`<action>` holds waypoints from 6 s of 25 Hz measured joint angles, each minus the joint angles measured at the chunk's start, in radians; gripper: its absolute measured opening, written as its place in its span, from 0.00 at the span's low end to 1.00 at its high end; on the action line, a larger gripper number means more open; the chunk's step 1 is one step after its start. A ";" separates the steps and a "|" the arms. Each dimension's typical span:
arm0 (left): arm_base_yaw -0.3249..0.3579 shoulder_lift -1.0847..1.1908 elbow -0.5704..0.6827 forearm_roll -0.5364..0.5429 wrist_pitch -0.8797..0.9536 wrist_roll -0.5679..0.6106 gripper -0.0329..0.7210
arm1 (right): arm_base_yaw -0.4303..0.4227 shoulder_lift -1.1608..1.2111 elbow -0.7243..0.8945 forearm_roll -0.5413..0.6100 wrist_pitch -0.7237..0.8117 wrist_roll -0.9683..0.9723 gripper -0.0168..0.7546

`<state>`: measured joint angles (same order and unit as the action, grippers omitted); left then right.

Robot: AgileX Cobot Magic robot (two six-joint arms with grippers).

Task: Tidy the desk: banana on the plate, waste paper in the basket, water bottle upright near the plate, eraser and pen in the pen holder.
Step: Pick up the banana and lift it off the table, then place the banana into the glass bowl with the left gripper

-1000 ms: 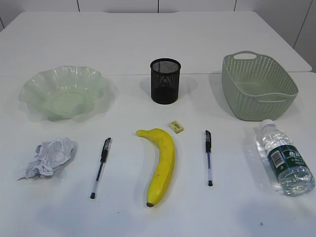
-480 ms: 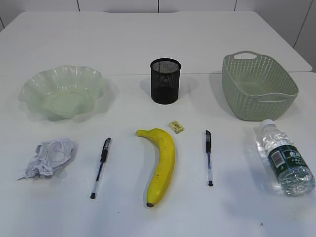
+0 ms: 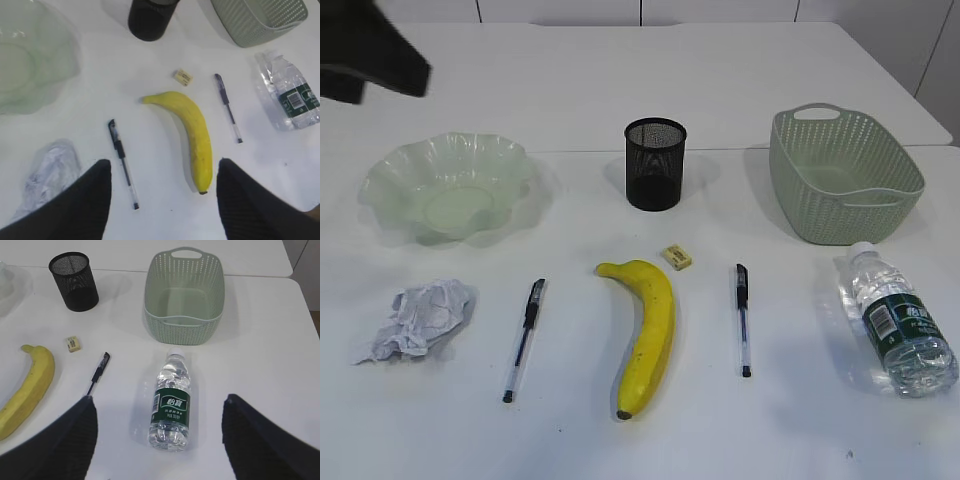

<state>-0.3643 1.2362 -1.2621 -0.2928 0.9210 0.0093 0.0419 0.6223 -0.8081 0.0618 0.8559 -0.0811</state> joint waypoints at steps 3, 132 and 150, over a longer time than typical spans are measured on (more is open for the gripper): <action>-0.069 0.126 -0.066 0.000 -0.013 -0.043 0.66 | 0.000 0.000 0.000 0.000 0.000 -0.001 0.77; 0.207 0.742 -0.305 -0.026 -0.416 -0.541 0.40 | 0.000 0.002 0.000 -0.003 0.000 0.007 0.77; 0.217 1.012 -0.590 -0.058 -0.287 -0.541 0.40 | 0.000 0.012 0.000 -0.005 0.000 0.007 0.77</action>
<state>-0.1477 2.2485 -1.8524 -0.3513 0.6345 -0.5319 0.0419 0.6346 -0.8081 0.0569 0.8559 -0.0739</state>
